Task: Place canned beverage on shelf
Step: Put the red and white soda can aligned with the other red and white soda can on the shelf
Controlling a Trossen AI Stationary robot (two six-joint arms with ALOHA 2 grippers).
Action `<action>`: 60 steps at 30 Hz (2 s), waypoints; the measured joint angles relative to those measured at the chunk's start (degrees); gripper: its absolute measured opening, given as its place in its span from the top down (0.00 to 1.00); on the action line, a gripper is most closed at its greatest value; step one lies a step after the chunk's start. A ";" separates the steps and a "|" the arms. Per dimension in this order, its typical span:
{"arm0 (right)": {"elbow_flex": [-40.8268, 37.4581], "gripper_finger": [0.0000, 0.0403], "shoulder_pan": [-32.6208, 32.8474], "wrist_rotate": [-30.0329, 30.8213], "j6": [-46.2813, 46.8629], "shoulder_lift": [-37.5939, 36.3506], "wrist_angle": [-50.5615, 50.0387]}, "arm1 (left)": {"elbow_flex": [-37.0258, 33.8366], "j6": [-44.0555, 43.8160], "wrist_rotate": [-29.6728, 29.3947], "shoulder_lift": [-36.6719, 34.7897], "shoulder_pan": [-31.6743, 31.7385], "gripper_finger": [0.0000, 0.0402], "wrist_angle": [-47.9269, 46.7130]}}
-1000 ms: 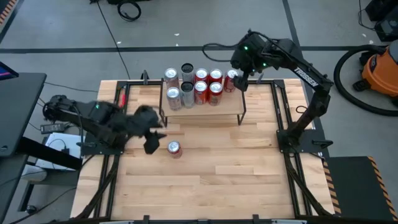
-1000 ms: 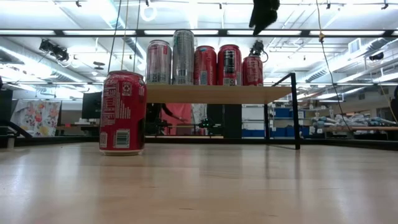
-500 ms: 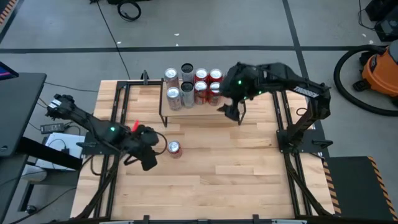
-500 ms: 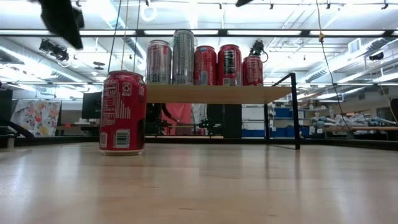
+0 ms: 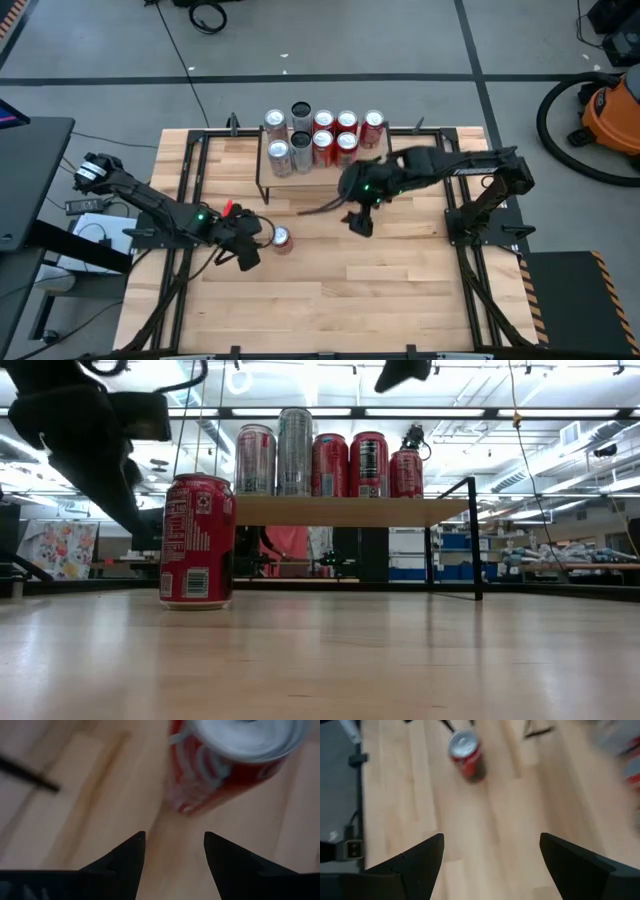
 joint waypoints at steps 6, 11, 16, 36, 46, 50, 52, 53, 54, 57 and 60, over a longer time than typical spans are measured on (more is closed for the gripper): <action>-8.01 0.16 2.69 -0.92 2.01 0.00 8.02 | -3.75 6.73 0.26 0.00 2.54 0.47 9.55; -13.92 0.16 3.65 -0.48 2.21 0.00 17.22 | -3.79 12.63 1.36 0.00 4.75 0.47 13.66; -18.10 0.16 3.68 -0.21 2.77 0.00 23.61 | -3.77 14.32 3.03 0.93 6.32 0.50 17.12; -28.06 0.16 3.15 4.26 -0.85 0.00 37.73 | -3.66 13.64 2.33 17.58 6.74 0.52 47.57; -28.10 0.16 2.78 4.30 -4.83 1.95 42.44 | -2.45 13.43 0.50 25.71 6.74 0.52 61.98; -28.10 0.16 2.94 5.02 -6.85 3.36 44.48 | -0.16 13.42 0.57 27.02 6.74 0.52 62.01; -28.10 0.16 2.98 5.40 -7.86 4.38 45.72 | 0.99 13.79 0.56 27.16 6.74 0.52 61.88; -28.10 0.16 2.99 5.22 -8.06 4.96 45.91 | 1.42 13.99 0.56 27.13 6.74 0.52 62.01; -28.10 0.16 3.01 4.92 -8.13 5.59 46.00 | 1.75 14.26 0.56 26.99 6.74 0.52 61.67; -28.10 0.16 3.01 4.71 -7.64 7.06 45.46 | 2.11 14.80 0.58 25.98 6.74 0.52 58.75; -28.10 0.16 3.21 4.23 -6.28 7.54 44.30 | 2.22 13.44 0.62 24.07 6.58 0.52 53.35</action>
